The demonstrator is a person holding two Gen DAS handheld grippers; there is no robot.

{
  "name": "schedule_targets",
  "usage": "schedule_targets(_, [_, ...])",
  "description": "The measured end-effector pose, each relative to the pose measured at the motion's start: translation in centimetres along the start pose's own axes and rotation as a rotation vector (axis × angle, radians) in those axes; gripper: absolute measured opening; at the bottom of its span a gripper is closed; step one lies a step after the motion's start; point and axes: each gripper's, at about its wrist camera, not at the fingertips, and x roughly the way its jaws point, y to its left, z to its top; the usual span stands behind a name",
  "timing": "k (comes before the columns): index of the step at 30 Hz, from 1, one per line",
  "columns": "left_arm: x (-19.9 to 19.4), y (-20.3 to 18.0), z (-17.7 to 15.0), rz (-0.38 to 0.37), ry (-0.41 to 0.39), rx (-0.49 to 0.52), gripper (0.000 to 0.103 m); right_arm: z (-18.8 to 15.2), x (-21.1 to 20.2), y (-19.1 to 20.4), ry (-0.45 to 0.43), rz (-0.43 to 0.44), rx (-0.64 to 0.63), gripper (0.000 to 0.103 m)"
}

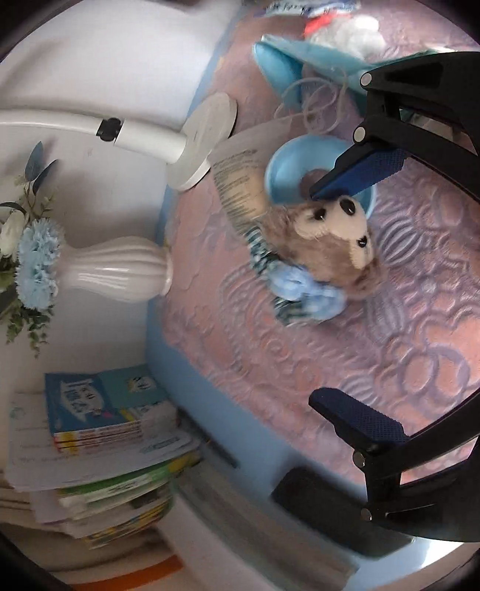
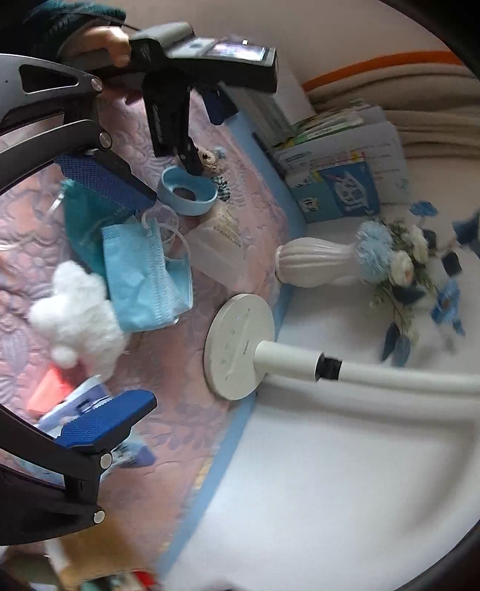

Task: Organize soft objects
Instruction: 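Grasp the plush monkey with the left gripper while the right gripper grasps the blue mask, then carry the monkey and mask to the woven tray and open both grippers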

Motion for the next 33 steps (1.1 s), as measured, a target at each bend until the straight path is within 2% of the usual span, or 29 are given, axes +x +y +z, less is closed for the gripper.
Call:
schedule_targets(3, [-1.1,0.8,0.0,-0.072,-0.05,-0.021,0.097,0.6,2.2,-0.1,0.041,0.034,0.001,0.098])
schedule_targets(4, [-1.3,1.2,0.0,-0.125,-0.061,-0.035,0.097,0.8,2.7,-0.4,0.053,0.049,0.011,0.098])
schedule_targets(6, [-1.1,1.6,-0.1,-0.182,-0.046,-0.045,0.097,1.1,4.3,-1.2,0.093,0.083,0.047,0.098])
schedule_targets(10, [-0.9,1.7,0.0,-0.221,-0.042,-0.054,0.097,1.2,7.0,-2.7,0.161,0.165,0.115,0.098])
schedule_targets(12, [-0.1,1.2,0.2,-0.243,-0.009,-0.034,0.097,1.0,8.1,-3.1,0.186,0.206,0.152,0.098])
schedule_targets(13, [0.2,0.8,0.2,-0.227,0.008,-0.018,0.096,0.9,8.3,-3.1,0.189,0.212,0.159,0.097])
schedule_targets(14, [0.4,0.5,0.2,-0.212,0.014,-0.007,0.096,0.7,8.6,-3.0,0.193,0.21,0.164,0.093])
schedule_targets(15, [0.4,0.1,0.2,-0.194,0.013,0.01,0.091,0.6,8.6,-2.9,0.196,0.205,0.16,0.088])
schedule_targets(16, [0.3,-0.1,0.0,-0.192,0.005,0.017,0.073,0.5,8.8,-2.6,0.202,0.204,0.152,0.074])
schedule_targets(17, [0.1,-0.2,0.0,-0.193,-0.004,0.023,0.062,0.3,8.9,-2.4,0.208,0.213,0.144,0.063])
schedule_targets(18, [0.1,-0.2,-0.1,-0.195,-0.005,0.025,0.047,0.2,9.0,-2.1,0.211,0.211,0.137,0.06])
schedule_targets(19, [0.4,-0.2,-0.2,-0.195,0.007,0.024,0.047,0.1,8.9,-1.9,0.209,0.191,0.125,0.055])
schedule_targets(20, [0.5,-0.1,-0.3,-0.197,0.014,0.02,0.047,0.1,8.8,-1.5,0.205,0.174,0.104,0.045])
schedule_targets(23, [-0.5,0.4,-0.2,-0.216,-0.051,0.003,0.046,0.0,7.7,-0.9,0.174,0.158,0.074,0.033])
schedule_targets(27, [-1.4,1.4,-0.3,-0.242,-0.107,-0.039,0.046,0.2,5.5,-0.9,0.108,0.155,0.091,0.03])
schedule_targets(33, [-1.2,1.6,-0.3,-0.257,-0.105,-0.059,0.047,0.1,1.2,-2.1,0.017,0.167,0.159,0.03])
